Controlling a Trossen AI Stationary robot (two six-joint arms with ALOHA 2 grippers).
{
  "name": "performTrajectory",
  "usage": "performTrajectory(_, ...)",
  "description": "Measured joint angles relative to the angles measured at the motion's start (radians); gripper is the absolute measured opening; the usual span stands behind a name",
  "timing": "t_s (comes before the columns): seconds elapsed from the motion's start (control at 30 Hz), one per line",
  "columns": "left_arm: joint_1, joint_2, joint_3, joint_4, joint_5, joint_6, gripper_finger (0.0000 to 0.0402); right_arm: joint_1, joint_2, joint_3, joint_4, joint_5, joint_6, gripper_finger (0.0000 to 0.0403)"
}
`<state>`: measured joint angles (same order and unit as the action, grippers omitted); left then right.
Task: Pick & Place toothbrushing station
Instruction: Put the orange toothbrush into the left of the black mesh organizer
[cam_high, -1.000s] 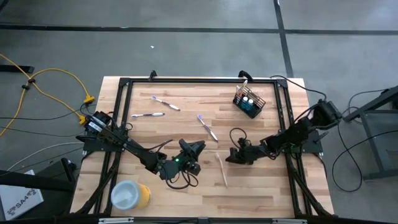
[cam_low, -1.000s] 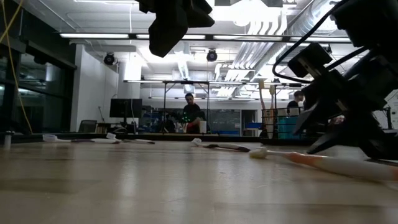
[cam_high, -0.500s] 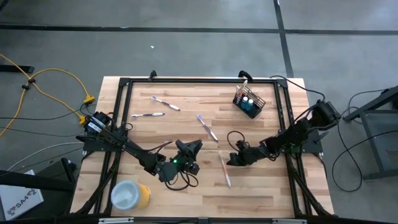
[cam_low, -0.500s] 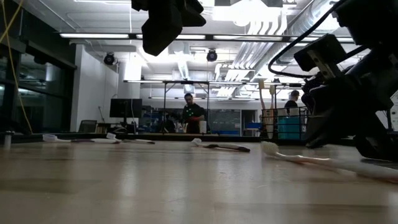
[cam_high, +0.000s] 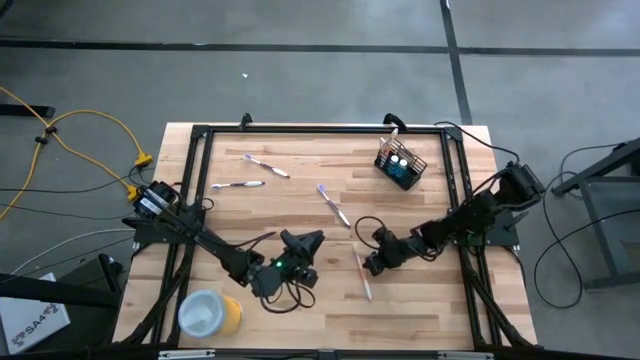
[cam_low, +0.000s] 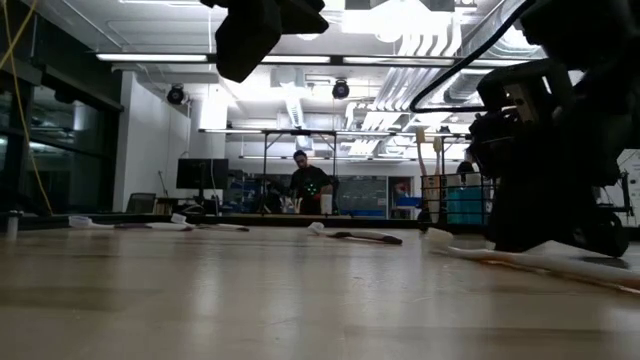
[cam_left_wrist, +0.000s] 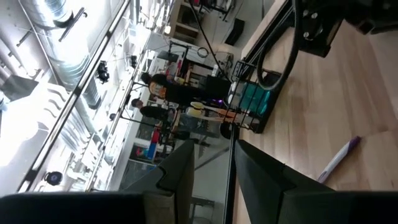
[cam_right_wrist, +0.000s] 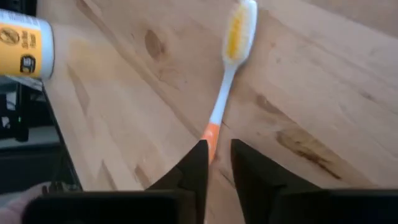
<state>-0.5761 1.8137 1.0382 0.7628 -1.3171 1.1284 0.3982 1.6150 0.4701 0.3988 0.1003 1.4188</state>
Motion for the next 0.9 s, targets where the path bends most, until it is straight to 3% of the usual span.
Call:
performTrajectory(0.23,-0.005,0.000,0.000,0.000,-0.001,-0.001,0.0110,-0.027,-0.001,0.002,0.007,-0.083,-0.026,0.0134)
performTrajectory(0.4,-0.004,0.000,0.000,0.000,-0.001,-0.002,0.0110,-0.045,-0.003,0.003,0.013,-0.143,-0.063,0.0160)
performTrajectory(0.6,-0.004,0.000,0.000,0.000,-0.001,-0.004,0.0110,-0.069,-0.012,0.003,0.026,-0.248,-0.145,0.0154)
performTrajectory(0.9,-0.004,0.000,0.000,0.001,-0.001,0.000,0.0110,-0.099,-0.012,0.003,0.002,-0.323,-0.225,0.0128)
